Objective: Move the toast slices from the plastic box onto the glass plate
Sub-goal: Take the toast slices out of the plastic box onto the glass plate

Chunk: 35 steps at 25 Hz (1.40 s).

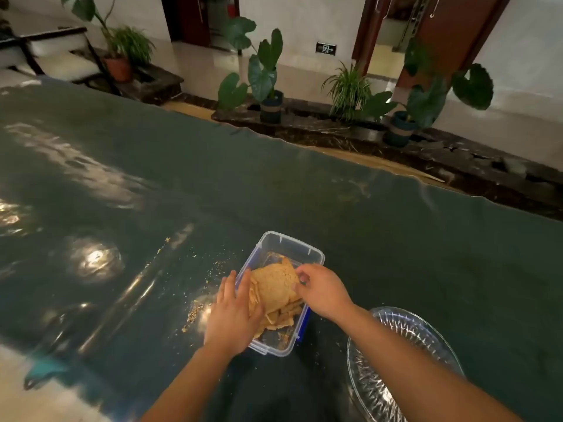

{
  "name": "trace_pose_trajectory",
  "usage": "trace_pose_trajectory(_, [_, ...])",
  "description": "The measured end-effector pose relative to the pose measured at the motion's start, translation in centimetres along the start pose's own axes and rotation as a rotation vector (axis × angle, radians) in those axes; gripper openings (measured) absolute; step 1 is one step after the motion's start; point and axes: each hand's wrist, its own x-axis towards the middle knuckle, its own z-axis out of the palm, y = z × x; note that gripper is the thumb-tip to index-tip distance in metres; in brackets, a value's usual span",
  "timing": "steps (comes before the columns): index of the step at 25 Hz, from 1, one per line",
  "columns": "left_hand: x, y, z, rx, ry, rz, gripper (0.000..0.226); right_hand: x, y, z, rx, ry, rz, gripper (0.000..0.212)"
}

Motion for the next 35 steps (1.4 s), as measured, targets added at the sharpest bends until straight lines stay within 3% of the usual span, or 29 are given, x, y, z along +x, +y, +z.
trace_pose_trajectory(3, [-0.2, 0.1, 1.3, 0.091, 0.048, -0.026, 0.076, 1.7, -0.4, 0.7, -0.096, -0.023, -0.001, 0.045])
trace_pose_trajectory(9, [-0.7, 0.1, 2.1, 0.211, 0.117, -0.004, 0.076, 5.8, -2.7, 2.7, -0.226, -0.239, 0.181, 0.075])
trace_pose_trajectory(16, [-0.6, 0.1, 2.5, 0.217, 0.119, 0.012, 0.075, 7.4, -2.5, 4.5, -0.091, -0.105, 0.289, 0.047])
trace_pose_trajectory(23, [-0.8, -0.1, 2.7, 0.219, 0.144, 0.034, 0.079, 7.7, -2.6, 3.2, 0.088, -0.207, 0.361, 0.049])
trace_pose_trajectory(27, [-0.9, -0.1, 2.5, 0.183, 0.16, 0.039, 0.083, 5.9, -2.3, 1.3, 0.245, -0.054, 0.324, 0.038])
trace_pose_trajectory(31, [-0.9, -0.4, 2.9, 0.179, 0.154, 0.038, 0.084, 2.6, -0.4, -2.7, 0.678, 0.188, 0.367, 0.034])
trace_pose_trajectory(35, [-0.9, -0.5, 3.2, 0.185, 0.146, 0.039, 0.083, -2.5, 4.8, -7.2, 0.9, 0.251, 0.409, 0.046])
